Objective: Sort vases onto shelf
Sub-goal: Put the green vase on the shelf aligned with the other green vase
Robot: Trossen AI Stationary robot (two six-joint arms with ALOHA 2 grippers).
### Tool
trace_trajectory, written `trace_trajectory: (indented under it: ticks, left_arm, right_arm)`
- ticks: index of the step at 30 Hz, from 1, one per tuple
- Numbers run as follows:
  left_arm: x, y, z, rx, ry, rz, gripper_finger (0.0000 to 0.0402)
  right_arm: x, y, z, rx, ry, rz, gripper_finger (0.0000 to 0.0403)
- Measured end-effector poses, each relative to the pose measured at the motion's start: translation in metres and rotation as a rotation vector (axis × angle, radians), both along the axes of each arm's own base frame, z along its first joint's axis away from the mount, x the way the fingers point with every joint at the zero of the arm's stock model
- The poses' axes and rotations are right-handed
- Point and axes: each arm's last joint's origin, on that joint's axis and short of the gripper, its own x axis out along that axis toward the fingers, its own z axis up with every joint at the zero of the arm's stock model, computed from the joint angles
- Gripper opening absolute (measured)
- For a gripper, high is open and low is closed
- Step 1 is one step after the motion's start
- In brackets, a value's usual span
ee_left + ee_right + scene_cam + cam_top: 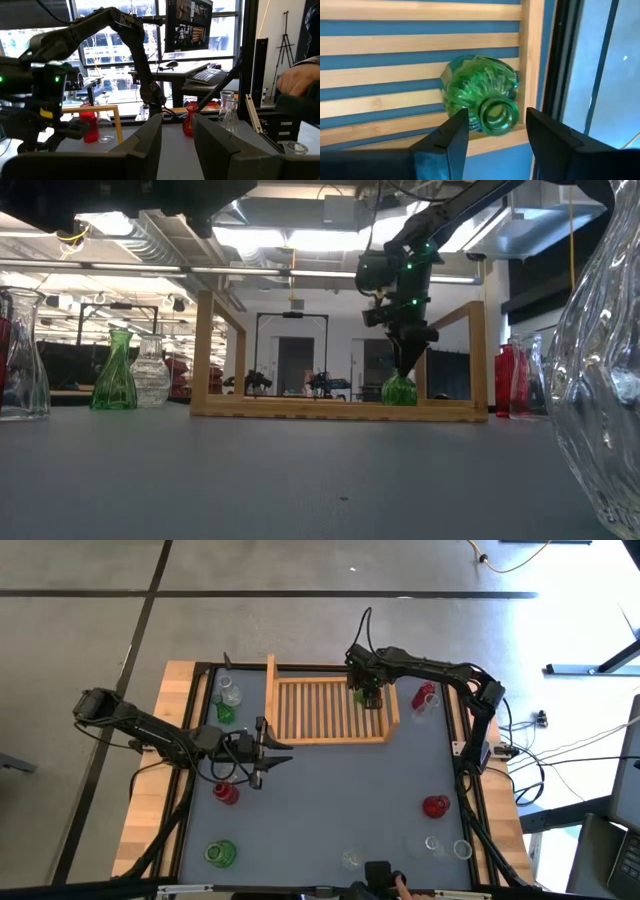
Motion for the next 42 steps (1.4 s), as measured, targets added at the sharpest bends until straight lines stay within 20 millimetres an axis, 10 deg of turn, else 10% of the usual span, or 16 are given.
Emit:
trace_trajectory:
  ticks: [8, 19, 30, 42]
  left_arm:
    - [0.000, 0.000, 0.000, 0.001, 0.002, 0.003, 0.0103]
    - [0.000, 0.000, 0.000, -0.050, 0.003, 0.006, 0.0103]
    - [-0.001, 0.004, 0.007, 0.009, 0.073, 0.086, 0.0183]
    - [-0.008, 0.012, 0.093, -0.003, 0.542, 0.394, 0.0224]
  right_arm:
    - [0.001, 0.015, 0.055, 0.012, -0.135, -0.034, 0.0182]
    - [0.022, 0.117, 0.101, 0.097, -0.357, 0.209, 0.0182]
    - [0.017, 0.205, 0.098, 0.119, -0.383, 0.374, 0.0182]
    - [-0.040, 0.249, 0.069, 0.054, -0.524, 0.364, 0.0182]
